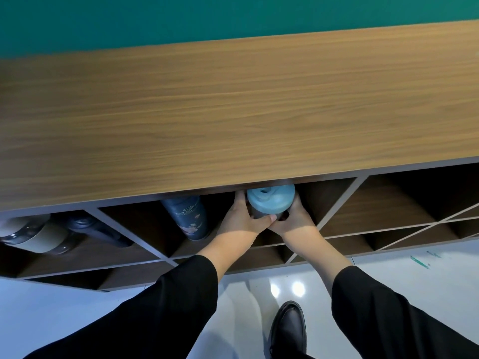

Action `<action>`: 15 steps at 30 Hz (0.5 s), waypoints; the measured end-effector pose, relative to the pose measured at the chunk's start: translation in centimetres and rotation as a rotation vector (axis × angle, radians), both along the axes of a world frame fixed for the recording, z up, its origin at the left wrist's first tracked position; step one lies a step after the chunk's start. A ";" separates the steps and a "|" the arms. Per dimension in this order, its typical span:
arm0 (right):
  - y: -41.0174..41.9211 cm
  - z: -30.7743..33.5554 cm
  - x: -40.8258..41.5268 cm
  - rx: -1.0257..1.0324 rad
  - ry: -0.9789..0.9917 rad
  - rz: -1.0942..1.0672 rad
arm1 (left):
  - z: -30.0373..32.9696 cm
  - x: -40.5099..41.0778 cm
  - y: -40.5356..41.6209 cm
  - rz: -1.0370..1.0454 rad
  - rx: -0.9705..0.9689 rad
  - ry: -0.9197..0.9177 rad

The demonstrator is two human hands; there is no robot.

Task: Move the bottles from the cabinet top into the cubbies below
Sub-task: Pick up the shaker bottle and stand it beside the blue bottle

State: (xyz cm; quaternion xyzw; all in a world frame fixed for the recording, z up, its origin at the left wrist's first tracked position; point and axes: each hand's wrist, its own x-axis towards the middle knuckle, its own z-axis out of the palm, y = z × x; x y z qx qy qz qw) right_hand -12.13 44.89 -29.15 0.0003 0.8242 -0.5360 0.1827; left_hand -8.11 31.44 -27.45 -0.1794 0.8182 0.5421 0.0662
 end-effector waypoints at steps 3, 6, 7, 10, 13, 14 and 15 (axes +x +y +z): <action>0.0 -0.2 -0.1 0.006 -0.019 0.000 | -0.2 -0.1 0.0 0.007 -0.004 -0.018; -0.1 -0.5 0.0 0.026 -0.042 0.006 | -0.5 0.1 0.1 0.015 -0.001 -0.031; -0.1 -0.7 0.0 0.030 -0.051 0.004 | -0.6 0.1 0.1 0.017 0.008 -0.028; 0.0 -0.7 0.3 0.019 -0.073 -0.001 | -1.1 0.5 0.1 0.015 0.038 -0.039; -0.1 -0.7 1.1 -0.044 -0.082 -0.042 | -1.5 1.2 -0.3 0.083 0.096 -0.016; -0.1 -0.6 1.4 -0.071 -0.082 -0.059 | -1.6 1.5 -0.5 0.111 0.123 -0.012; -0.1 -0.5 1.7 -0.093 -0.083 -0.079 | -1.7 1.8 -0.7 0.136 0.144 -0.011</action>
